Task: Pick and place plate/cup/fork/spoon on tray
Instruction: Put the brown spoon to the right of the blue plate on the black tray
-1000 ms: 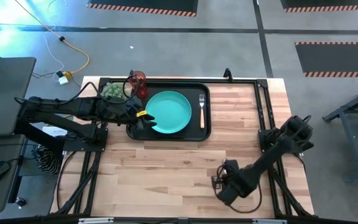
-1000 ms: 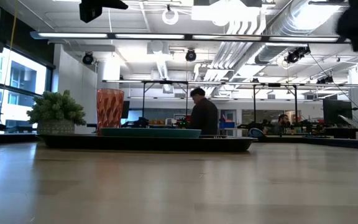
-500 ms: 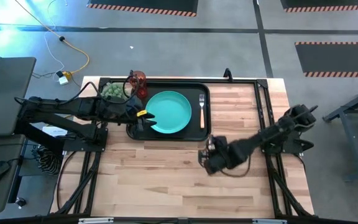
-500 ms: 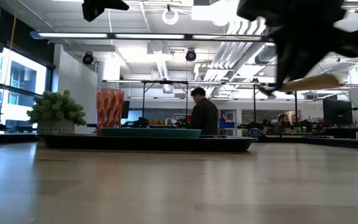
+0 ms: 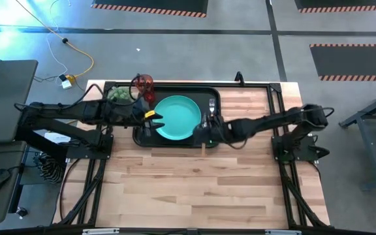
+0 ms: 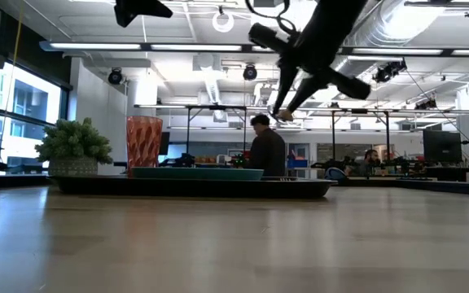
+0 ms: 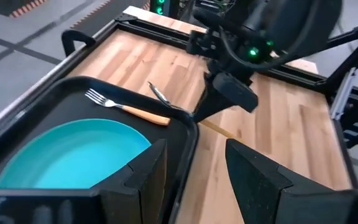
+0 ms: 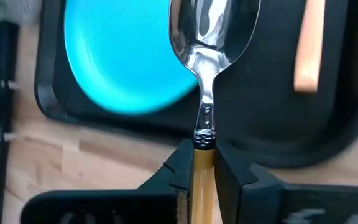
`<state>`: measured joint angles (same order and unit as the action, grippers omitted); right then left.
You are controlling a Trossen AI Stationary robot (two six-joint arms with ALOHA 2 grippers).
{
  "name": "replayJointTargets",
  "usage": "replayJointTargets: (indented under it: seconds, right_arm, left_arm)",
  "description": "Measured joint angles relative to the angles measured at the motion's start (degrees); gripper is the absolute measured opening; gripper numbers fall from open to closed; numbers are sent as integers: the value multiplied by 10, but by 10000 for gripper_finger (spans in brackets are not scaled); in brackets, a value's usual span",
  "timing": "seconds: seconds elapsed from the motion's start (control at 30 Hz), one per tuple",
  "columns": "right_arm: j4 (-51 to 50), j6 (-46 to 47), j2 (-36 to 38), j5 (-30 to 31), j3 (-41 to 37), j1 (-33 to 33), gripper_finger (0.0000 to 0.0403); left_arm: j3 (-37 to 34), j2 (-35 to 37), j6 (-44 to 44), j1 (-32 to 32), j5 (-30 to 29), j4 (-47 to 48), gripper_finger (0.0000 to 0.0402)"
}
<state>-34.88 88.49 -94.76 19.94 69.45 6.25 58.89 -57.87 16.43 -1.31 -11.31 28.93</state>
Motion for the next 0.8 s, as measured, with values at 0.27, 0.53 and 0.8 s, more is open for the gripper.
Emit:
replayJointTargets:
  seconds: [0.27,0.53,0.8]
  right_arm:
    - [53,-67,0,3,0,-82,22]
    - [91,-139,0,12,34,-138,23]
    - [11,-222,1,19,122,-195,23]
  left_arm:
    - [0,0,-46,36,0,0,156]
    - [0,0,-72,68,0,1,156]
    - [0,0,-86,98,0,1,156]
